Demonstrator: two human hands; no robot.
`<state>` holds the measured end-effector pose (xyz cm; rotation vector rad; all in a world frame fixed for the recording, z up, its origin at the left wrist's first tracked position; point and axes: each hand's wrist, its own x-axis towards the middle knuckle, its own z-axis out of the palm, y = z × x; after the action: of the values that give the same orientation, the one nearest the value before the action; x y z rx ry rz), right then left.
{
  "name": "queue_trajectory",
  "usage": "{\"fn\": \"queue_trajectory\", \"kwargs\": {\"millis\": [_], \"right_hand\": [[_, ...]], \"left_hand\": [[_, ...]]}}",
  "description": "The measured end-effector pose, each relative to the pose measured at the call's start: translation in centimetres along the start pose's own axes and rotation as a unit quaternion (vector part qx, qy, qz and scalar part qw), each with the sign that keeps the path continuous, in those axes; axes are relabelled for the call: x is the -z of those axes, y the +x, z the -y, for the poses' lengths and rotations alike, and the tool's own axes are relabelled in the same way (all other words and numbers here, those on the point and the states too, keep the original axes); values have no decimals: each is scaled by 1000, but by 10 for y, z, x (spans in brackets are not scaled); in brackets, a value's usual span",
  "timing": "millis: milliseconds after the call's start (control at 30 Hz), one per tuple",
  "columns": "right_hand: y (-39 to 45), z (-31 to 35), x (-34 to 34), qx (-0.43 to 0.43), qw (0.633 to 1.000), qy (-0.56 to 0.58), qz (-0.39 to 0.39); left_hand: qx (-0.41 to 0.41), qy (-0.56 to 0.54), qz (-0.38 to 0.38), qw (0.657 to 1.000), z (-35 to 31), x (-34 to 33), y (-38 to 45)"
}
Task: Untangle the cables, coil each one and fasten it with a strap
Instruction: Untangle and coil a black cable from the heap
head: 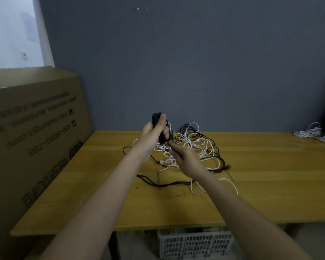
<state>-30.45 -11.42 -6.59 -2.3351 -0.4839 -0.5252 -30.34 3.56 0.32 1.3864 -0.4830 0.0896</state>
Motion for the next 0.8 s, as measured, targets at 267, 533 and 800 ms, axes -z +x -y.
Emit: {"fn": "queue_trajectory", "kwargs": {"millis": [267, 533, 800], "right_hand": [[-30, -19, -9, -43, 982, -104, 151], [-40, -30, -3, 176, 967, -181, -38], [-40, -35, 11, 150, 966, -172, -118]], "left_hand": [[0, 172, -73, 982, 27, 5, 14], [135, 423, 102, 890, 58, 13, 18], [114, 357, 245, 894, 61, 5, -18]]}}
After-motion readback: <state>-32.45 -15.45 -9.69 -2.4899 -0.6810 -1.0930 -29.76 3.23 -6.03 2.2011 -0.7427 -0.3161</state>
